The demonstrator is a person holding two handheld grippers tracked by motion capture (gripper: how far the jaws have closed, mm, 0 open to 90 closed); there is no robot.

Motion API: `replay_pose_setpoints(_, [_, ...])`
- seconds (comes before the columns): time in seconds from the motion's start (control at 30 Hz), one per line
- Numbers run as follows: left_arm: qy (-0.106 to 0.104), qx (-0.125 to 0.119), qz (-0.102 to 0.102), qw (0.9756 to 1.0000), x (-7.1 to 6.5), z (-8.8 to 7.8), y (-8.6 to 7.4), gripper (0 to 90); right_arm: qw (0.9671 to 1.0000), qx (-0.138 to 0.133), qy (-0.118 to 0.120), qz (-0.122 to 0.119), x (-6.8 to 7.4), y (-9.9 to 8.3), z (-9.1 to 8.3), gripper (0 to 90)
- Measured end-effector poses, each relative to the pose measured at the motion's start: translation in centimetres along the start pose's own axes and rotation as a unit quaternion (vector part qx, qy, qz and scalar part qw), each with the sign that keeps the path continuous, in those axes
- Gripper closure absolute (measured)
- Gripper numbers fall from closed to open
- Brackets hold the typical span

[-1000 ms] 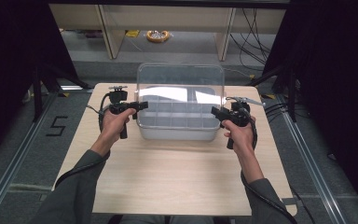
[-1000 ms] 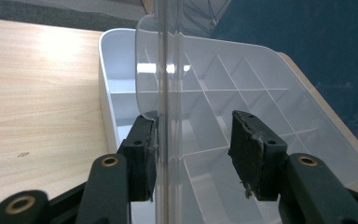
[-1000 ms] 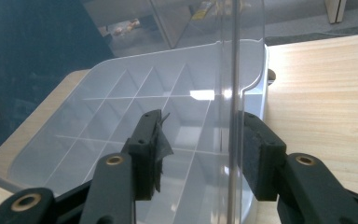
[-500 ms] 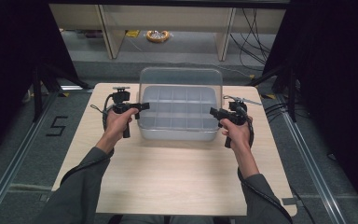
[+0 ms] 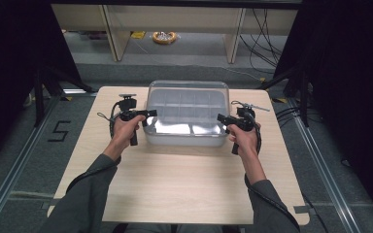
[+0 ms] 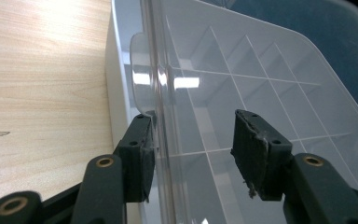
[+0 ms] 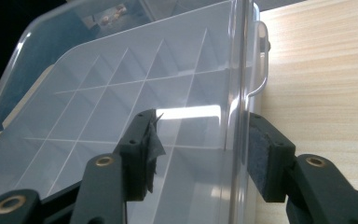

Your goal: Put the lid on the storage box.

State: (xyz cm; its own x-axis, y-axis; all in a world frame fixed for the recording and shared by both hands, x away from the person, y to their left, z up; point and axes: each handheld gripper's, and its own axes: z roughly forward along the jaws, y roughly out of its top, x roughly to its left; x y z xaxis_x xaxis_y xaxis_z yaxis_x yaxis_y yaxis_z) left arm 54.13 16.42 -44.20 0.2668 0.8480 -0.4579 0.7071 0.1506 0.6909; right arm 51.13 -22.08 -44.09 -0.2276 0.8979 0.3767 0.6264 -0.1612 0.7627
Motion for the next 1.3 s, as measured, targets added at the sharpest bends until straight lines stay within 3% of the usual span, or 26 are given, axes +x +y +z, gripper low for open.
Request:
replay_pose_setpoints(0.03, [0.002, -0.001, 0.000, 1.0000, 0.2, 0.1, 0.0, 49.4, 0.9997, 0.004, 0.000, 0.024, 0.4, 0.0, 0.1, 49.5])
replay_pose_setpoints(0.1, [0.006, -0.005, 0.003, 1.0000, 0.3, 0.2, 0.1, 49.5, 0.9995, 0.009, -0.013, 0.026, 0.7, 0.0, 0.2, 51.2])
replay_pose_setpoints(0.13, [0.007, -0.005, 0.002, 1.0000, 0.3, 0.1, 0.2, 49.4, 0.9998, 0.005, -0.015, -0.013, 0.3, 0.1, 0.3, 51.0])
replay_pose_setpoints(0.37, [0.009, -0.003, -0.004, 0.9999, 0.3, 0.2, 0.6, 49.4, 0.9998, -0.002, -0.017, -0.006, 0.2, 0.3, 0.7, 52.0])
replay_pose_setpoints(0.4, [0.009, -0.003, -0.004, 0.9999, 0.3, 0.2, 0.6, 49.4, 0.9996, 0.002, -0.018, 0.023, 0.7, 0.3, 0.6, 52.2])
replay_pose_setpoints(0.43, [0.010, -0.004, -0.005, 0.9999, 0.3, 0.3, 0.6, 49.4, 0.9997, 0.001, -0.019, 0.013, 0.6, 0.4, 0.6, 52.2])
replay_pose_setpoints(0.5, [0.011, -0.005, -0.004, 0.9999, 0.2, 0.4, 0.8, 49.4, 0.9997, 0.001, -0.018, 0.016, 0.6, 0.5, 0.6, 52.2])
replay_pose_setpoints(0.53, [0.012, -0.002, -0.001, 0.9999, 0.3, 0.5, 1.0, 49.4, 0.9997, -0.004, -0.024, -0.003, 0.3, 0.6, 0.8, 52.2])
replay_pose_setpoints(0.57, [0.012, -0.002, -0.001, 0.9999, 0.3, 0.5, 1.0, 49.4, 0.9995, 0.001, -0.023, 0.019, 0.6, 0.6, 0.8, 52.2])
replay_pose_setpoints(0.63, [0.013, 0.001, -0.003, 0.9999, 0.3, 0.8, 0.9, 49.3, 0.9995, -0.002, -0.025, 0.021, 0.7, 0.7, 0.9, 52.2])
replay_pose_setpoints(0.67, [0.014, 0.000, -0.009, 0.9999, 0.3, 1.0, 0.9, 49.3, 0.9996, -0.005, -0.028, -0.007, 0.2, 0.7, 1.0, 52.2])
replay_pose_setpoints(0.73, [0.014, 0.002, -0.007, 0.9999, 0.2, 1.2, 0.8, 49.2, 0.9991, 0.007, -0.032, 0.029, 0.4, 0.5, 1.1, 51.9])
replay_pose_setpoints(0.77, [0.013, 0.002, -0.002, 0.9999, 0.2, 1.3, 0.8, 49.2, 0.9995, -0.002, -0.032, 0.000, -0.2, 0.5, 1.3, 51.8])
replay_pose_setpoints(0.8, [0.015, 0.002, -0.004, 0.9999, 0.1, 1.4, 0.8, 49.0, 0.9995, -0.002, -0.032, 0.000, -0.2, 0.5, 1.3, 51.8])
replay_pose_setpoints(0.87, [0.013, 0.006, -0.001, 0.9999, 0.0, 1.6, 0.7, 48.3, 0.9994, 0.001, -0.032, 0.017, -0.2, 0.3, 1.3, 51.1])
replay_pose_setpoints(0.93, [0.015, 0.003, -0.004, 0.9999, 0.0, 1.6, 0.7, 48.2, 0.9996, 0.001, -0.027, 0.012, -0.7, 0.1, 1.5, 50.0])
replay_pose_setpoints(0.97, [0.016, 0.002, -0.004, 0.9999, 0.0, 1.6, 0.7, 48.2, 0.9987, 0.010, -0.027, 0.041, -0.3, 0.0, 1.5, 49.0])
replay_pose_setpoints(1.03, [0.017, 0.000, -0.003, 0.9999, 0.0, 1.6, 0.8, 48.1, 0.9986, 0.012, -0.027, 0.044, -0.2, -0.1, 1.7, 47.6])
replay_pose_setpoints(1.2, [0.017, -0.003, 0.002, 0.9998, 0.1, 1.4, 0.9, 48.1, 0.9985, 0.008, -0.030, 0.045, 0.0, -0.1, 1.8, 47.4])
replay_pose_setpoints(1.23, [0.015, -0.003, 0.001, 0.9999, 0.2, 1.4, 0.9, 48.1, 0.9993, 0.003, -0.037, 0.007, 0.0, 0.1, 1.8, 45.6])
replay_pose_setpoints(1.3, [0.011, -0.005, 0.002, 0.9999, 0.3, 1.5, 0.8, 48.1, 0.9991, 0.007, -0.041, 0.008, 0.3, 0.1, 1.8, 44.9])
